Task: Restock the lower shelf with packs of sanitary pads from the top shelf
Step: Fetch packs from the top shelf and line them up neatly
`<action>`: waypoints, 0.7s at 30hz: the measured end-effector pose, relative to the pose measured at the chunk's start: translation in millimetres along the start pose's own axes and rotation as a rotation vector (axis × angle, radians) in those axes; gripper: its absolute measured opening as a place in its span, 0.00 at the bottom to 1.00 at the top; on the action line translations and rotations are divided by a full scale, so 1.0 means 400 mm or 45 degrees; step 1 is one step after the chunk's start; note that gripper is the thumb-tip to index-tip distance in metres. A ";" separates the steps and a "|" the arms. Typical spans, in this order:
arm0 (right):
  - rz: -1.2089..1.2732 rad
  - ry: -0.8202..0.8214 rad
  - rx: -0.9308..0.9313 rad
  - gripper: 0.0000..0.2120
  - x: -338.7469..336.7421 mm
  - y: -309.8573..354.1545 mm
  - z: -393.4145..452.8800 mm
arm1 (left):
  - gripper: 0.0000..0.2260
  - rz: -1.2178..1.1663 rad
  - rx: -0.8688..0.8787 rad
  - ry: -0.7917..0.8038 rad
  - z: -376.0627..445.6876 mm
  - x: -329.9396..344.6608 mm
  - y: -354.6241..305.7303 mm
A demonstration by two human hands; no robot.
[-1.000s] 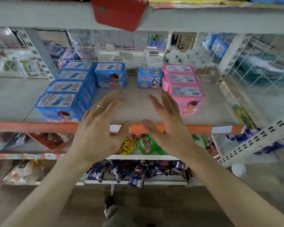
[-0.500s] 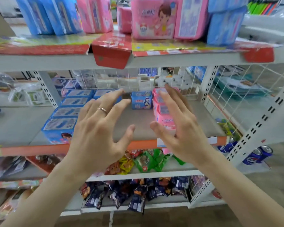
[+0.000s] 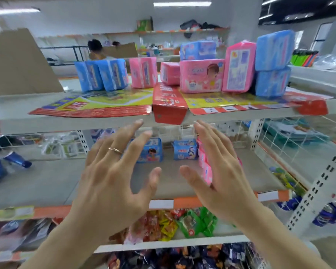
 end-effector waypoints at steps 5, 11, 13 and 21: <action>-0.078 -0.042 0.009 0.34 -0.041 0.041 -0.002 | 0.27 -0.040 0.054 -0.055 -0.015 -0.029 0.005; -0.212 -0.071 0.019 0.36 -0.119 0.062 0.006 | 0.27 -0.095 0.113 -0.104 0.009 -0.035 0.000; -0.245 -0.095 0.003 0.36 -0.145 0.058 0.021 | 0.28 -0.106 0.136 -0.119 0.035 -0.036 -0.014; -0.283 -0.140 -0.032 0.35 -0.205 -0.036 0.090 | 0.29 -0.076 0.215 -0.130 0.154 0.005 -0.056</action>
Point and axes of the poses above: each hand's wrist, its own z-axis towards the middle knuckle, its own x-axis out of the palm, y = z × x, the point moved 1 cm from there along z, towards the middle knuckle, and after that the axes turned 2 degrees about x, right-handed, at the moved point
